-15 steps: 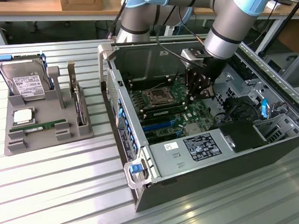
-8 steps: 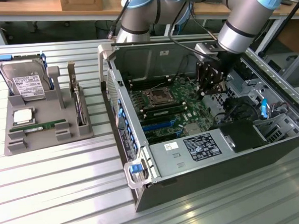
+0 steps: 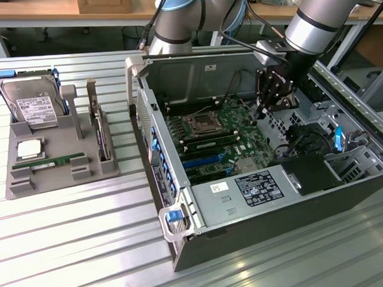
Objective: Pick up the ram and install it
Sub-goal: 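Press down the ram until it locks into place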
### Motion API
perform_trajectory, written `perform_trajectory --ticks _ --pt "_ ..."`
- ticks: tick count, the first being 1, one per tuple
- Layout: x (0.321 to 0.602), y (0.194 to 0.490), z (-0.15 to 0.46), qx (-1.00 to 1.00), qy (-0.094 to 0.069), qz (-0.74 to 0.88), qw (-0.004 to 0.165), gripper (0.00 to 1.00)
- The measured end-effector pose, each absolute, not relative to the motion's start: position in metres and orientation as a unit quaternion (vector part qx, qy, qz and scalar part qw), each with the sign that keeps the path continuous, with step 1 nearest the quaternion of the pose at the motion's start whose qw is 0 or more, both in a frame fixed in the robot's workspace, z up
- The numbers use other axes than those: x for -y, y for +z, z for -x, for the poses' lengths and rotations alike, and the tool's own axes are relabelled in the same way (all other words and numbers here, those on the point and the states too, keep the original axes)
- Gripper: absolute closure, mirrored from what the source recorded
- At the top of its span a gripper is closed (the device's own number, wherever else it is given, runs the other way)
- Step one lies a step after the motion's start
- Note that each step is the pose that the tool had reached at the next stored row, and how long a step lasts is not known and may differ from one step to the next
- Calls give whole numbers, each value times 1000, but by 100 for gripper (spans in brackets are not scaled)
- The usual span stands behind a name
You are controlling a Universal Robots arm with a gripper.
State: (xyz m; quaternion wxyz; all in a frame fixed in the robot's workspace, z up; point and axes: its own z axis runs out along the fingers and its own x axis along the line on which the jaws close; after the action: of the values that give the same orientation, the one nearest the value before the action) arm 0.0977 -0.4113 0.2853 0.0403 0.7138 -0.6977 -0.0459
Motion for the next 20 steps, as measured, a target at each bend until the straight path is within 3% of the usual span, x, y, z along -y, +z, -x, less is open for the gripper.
perform_trajectory --ticks 20 --pt "411 285 -98 738 -48 -672 38 90"
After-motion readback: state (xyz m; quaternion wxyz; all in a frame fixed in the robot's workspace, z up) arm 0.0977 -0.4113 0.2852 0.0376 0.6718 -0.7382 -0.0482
